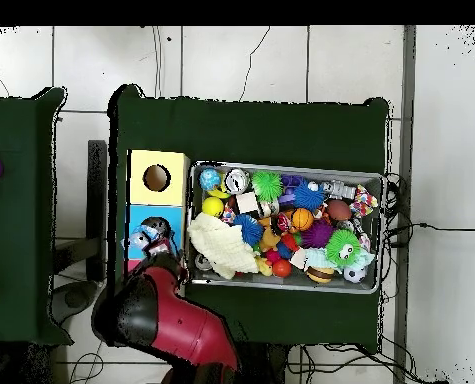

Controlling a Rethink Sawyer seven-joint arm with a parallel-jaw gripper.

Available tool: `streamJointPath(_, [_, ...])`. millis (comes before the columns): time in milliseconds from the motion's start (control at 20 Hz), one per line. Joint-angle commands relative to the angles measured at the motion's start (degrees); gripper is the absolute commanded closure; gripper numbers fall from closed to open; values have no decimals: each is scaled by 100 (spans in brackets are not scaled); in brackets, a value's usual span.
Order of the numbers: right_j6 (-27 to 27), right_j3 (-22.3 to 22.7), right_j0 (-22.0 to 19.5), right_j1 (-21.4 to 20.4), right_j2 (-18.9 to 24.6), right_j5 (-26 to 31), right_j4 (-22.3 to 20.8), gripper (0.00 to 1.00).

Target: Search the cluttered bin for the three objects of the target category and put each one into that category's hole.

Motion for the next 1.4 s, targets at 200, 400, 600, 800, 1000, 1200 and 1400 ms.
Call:
streamJointPath(200, [832, -699, 359, 273, -102, 494, 257, 0])
streamJointPath(400, [920, -805, 503, 373, -198, 530, 342, 0])
streamJointPath(600, [987, -806, 441, 477, -35, 333, 355, 0])
streamJointPath(800, [1055, -858, 433, 724, 85, 12, 370, 0])
streamJointPath(1000, [1099, -959, 420, 1014, 178, -314, 368, 0])
streamJointPath(1200, [1140, -1064, 403, 1291, 248, -622, 313, 0])
streamJointPath(1400, [1188, -1163, 328, 1580, 385, -979, 183, 0])
